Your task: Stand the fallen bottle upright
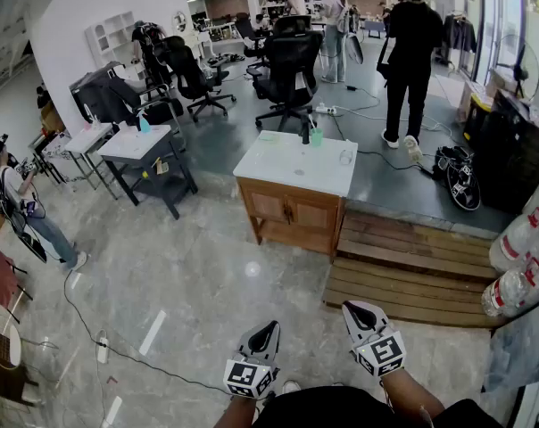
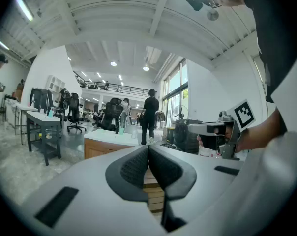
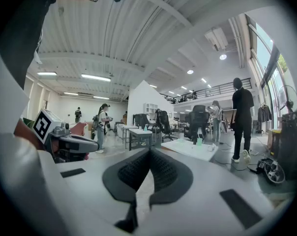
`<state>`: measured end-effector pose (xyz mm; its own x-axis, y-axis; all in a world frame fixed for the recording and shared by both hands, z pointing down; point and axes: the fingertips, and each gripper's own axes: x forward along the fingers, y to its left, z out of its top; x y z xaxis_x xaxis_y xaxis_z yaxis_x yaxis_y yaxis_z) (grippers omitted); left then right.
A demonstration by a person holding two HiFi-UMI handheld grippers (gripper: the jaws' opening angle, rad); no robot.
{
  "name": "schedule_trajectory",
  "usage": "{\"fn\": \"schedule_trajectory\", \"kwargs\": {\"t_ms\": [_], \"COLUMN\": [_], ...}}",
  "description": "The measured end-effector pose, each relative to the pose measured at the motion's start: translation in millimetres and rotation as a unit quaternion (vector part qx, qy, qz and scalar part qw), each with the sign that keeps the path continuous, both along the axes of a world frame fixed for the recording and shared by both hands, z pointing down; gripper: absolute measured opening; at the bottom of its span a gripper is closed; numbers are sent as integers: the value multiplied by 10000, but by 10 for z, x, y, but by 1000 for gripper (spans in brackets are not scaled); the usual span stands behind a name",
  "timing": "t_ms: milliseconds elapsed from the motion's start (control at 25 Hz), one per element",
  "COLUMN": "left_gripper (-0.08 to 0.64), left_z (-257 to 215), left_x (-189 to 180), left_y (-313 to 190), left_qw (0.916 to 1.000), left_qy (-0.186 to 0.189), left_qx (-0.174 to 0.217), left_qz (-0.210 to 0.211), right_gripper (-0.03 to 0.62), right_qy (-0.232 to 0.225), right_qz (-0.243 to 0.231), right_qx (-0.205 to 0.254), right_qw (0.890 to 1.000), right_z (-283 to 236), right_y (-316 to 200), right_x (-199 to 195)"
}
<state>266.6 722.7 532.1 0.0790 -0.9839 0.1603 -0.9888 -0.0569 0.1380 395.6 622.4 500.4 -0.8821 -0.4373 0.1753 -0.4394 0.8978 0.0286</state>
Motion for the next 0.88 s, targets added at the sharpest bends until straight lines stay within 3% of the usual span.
{"fn": "schedule_trajectory", "kwargs": {"t_ms": [160, 320, 640, 880], "left_gripper": [21, 21, 21, 21], "left_z": [-92, -81, -51, -118], "left_x": [-202, -202, -377, -658], "left_y": [-136, -125, 147, 333], "left_qw": [9995, 9996, 9993, 9991], "left_qy": [-81, -127, -49, -134], "left_qx": [157, 129, 31, 162], "left_qz": [-271, -238, -373, -382], "right_gripper": [12, 12, 14, 15], "right_qy": [-266, -382, -493, -357], "right_qz": [83, 117, -50, -171], "right_qx": [-3, -14, -83, 144], "right_qw": [9996, 9992, 9987, 9991], "right_z": [-119, -138, -176, -177], "right_y": [-197, -213, -46, 193], "right_x": [-55, -99, -365, -611]}}
